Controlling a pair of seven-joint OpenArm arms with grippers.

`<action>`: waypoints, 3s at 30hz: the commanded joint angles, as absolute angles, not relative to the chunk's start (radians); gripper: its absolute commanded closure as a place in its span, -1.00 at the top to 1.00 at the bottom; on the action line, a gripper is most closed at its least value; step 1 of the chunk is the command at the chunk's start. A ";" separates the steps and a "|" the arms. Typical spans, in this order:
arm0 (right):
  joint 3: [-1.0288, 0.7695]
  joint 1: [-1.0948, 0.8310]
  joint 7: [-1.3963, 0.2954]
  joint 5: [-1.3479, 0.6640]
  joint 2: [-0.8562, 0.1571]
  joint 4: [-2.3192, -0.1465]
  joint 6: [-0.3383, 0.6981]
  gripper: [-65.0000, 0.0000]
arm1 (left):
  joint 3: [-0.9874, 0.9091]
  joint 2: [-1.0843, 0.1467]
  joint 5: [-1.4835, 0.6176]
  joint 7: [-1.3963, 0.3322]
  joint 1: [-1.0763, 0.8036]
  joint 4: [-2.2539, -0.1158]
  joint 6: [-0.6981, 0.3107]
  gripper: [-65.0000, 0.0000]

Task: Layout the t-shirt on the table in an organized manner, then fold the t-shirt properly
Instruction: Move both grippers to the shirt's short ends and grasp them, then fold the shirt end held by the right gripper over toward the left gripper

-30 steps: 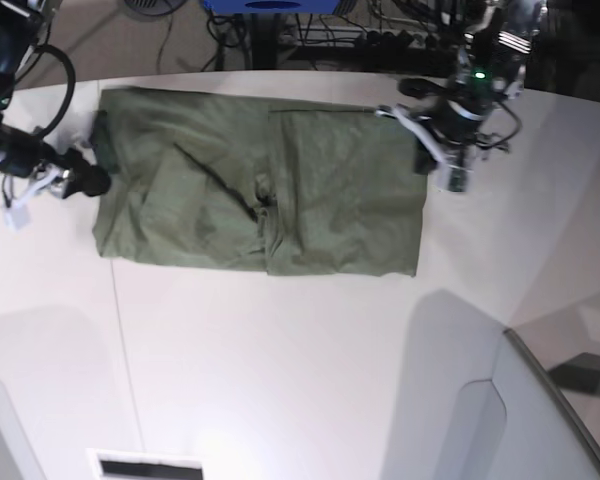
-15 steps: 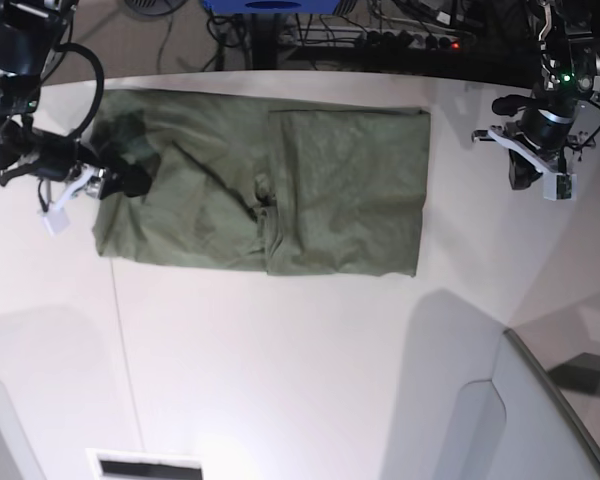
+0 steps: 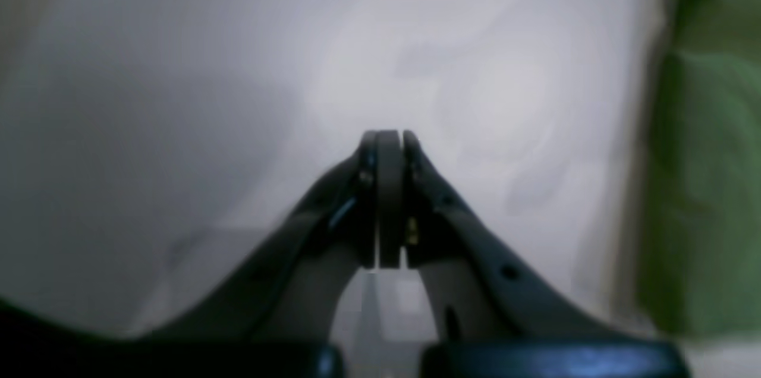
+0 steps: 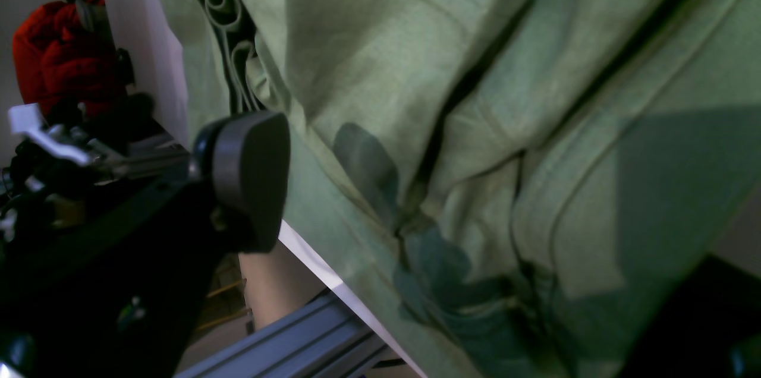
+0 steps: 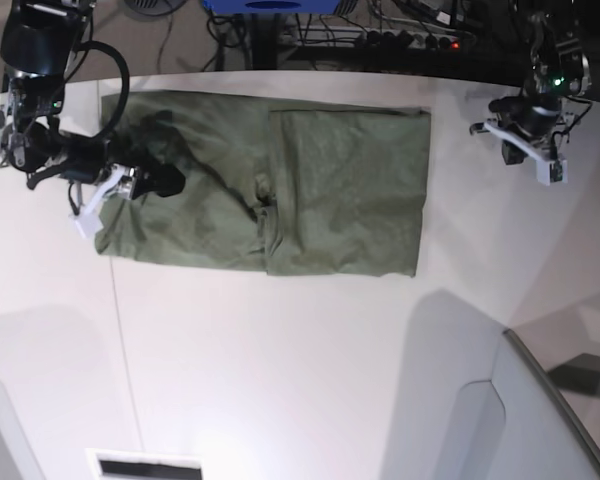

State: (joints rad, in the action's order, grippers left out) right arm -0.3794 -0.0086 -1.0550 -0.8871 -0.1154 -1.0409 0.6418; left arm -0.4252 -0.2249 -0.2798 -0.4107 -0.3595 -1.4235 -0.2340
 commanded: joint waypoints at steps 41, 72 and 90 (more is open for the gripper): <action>-0.334 -0.035 -1.147 -0.855 -0.070 -1.451 0.394 -0.99 | 0.012 -0.151 -0.289 -0.308 -0.071 -1.158 -0.231 -1.00; 0.360 0.101 -0.828 -0.865 0.013 -1.346 0.136 -0.99 | 0.012 -0.159 -0.288 -0.309 -0.059 -1.156 -0.231 -1.00; 0.423 0.171 -0.716 -0.857 0.045 -1.204 0.136 -0.99 | -0.002 -0.182 -0.289 -0.309 -0.082 -1.224 -0.231 -1.00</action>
State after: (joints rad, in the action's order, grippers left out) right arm 0.4255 0.1429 -0.7334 -0.8379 0.0387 -1.1889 0.1272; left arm 0.0029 -0.1642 -0.2848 -0.3248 -0.0856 -1.2057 -0.2279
